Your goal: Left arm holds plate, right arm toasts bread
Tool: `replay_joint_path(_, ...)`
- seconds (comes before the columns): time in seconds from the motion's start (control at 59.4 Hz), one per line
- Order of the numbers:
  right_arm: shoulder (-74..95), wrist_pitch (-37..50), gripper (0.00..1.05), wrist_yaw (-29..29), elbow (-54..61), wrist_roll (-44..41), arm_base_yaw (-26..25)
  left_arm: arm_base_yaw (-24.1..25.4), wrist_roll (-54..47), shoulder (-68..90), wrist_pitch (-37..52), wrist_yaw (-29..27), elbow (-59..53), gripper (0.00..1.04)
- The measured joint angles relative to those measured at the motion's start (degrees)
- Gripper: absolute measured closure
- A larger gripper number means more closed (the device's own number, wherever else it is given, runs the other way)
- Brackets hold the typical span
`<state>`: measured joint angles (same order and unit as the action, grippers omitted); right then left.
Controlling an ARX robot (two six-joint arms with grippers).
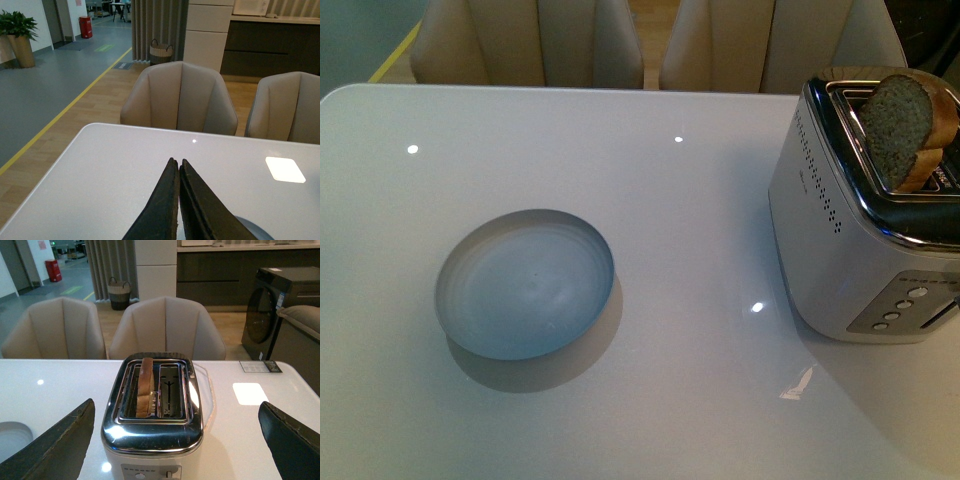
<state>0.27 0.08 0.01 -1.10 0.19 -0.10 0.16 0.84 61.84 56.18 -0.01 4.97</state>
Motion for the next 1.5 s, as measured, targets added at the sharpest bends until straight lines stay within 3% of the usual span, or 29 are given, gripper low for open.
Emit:
replay_joint_path(0.691,0.0,0.0,0.09,0.0,0.02,0.0,0.0,-0.02,-0.17,-37.46,-32.0,0.0,-4.22,1.02)
replay_joint_path(1.314,0.0,0.0,0.09,0.02,0.0,0.0,0.0,-0.02,-0.2,-51.54,-45.86,0.0,-4.24,1.02)
replay_joint_path(1.415,0.0,0.0,0.09,0.02,0.0,0.0,0.0,-0.02,-0.2,-59.1,-55.17,0.0,-4.22,1.02)
replay_joint_path(1.499,0.0,0.0,0.09,0.0,0.0,0.0,0.0,-0.07,-0.2,-61.4,-56.0,-0.02,-4.22,1.02)
